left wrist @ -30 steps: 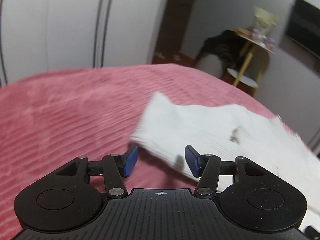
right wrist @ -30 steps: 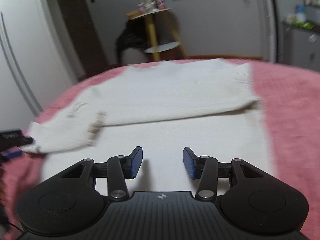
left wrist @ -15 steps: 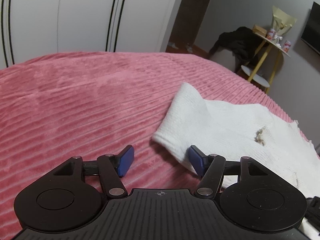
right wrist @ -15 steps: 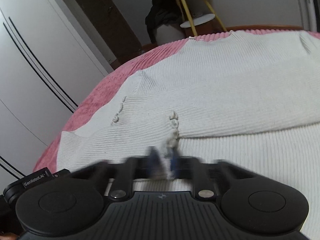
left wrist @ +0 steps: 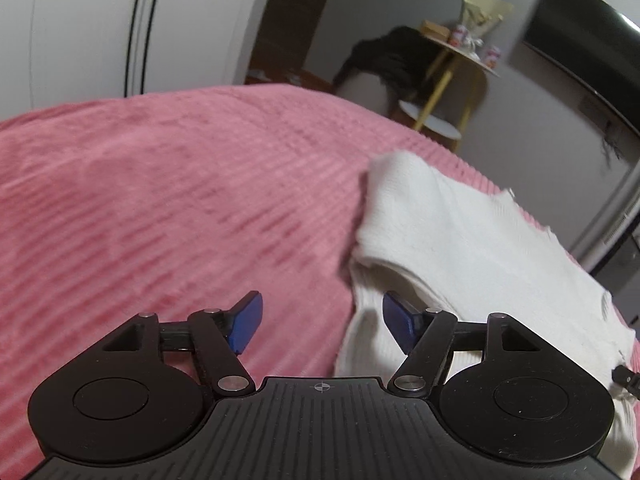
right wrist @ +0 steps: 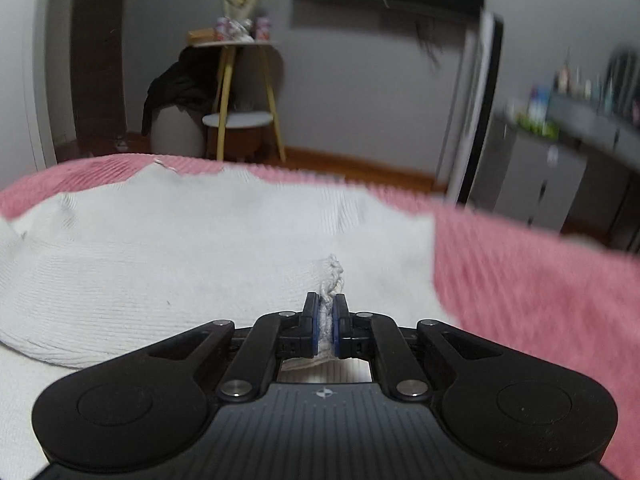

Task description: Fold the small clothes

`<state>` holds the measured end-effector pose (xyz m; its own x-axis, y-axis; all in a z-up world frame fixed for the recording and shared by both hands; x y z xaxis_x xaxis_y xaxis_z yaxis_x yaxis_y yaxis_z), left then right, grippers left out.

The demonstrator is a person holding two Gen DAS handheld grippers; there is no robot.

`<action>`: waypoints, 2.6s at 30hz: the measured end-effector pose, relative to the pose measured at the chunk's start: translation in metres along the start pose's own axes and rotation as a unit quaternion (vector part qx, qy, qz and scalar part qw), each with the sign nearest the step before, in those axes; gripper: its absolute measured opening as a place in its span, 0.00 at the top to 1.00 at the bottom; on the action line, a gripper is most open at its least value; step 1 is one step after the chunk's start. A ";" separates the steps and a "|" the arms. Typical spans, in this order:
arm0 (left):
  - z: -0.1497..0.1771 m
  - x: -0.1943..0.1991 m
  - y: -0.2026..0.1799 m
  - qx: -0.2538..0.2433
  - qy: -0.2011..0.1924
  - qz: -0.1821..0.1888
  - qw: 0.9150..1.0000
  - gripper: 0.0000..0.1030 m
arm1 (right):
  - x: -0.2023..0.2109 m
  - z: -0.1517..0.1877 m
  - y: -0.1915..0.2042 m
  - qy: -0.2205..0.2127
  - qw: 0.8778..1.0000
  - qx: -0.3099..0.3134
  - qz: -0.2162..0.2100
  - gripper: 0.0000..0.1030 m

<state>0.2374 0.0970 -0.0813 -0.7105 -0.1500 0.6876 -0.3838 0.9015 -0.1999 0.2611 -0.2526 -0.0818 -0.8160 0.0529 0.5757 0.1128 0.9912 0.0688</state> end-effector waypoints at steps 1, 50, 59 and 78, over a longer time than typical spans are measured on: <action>0.001 -0.002 -0.002 -0.003 0.002 -0.001 1.000 0.30 | -0.002 0.002 -0.003 0.002 1.000 -0.009 -0.007 0.94; -0.011 0.006 -0.034 0.011 -0.078 0.014 0.997 0.28 | 0.014 -0.006 -0.057 -0.039 0.992 -0.097 -0.071 0.98; -0.014 -0.006 -0.067 -0.075 -0.033 0.058 0.995 0.21 | -0.007 -0.015 -0.065 -0.034 0.993 -0.090 -0.062 0.70; -0.022 -0.043 -0.124 -0.161 -0.051 0.033 0.985 0.32 | -0.029 -0.052 -0.057 -0.086 0.994 0.064 -0.003 0.94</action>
<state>0.3283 0.0008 -0.0705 -0.7897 -0.1113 0.6033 -0.1392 0.9903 0.0005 0.3076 -0.3164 -0.0604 -0.9024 0.0564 0.4272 0.0440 0.9983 -0.0388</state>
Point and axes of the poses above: each gripper's, at about its wrist camera, not at the fingertips, and x roughly against the way its jaws point, y to its left, z to its underside, the point moved 4 cm from there along -x, roughly the way its jaws point, and after that the axes turned 9 degrees about -z, right-handed, at the moved point
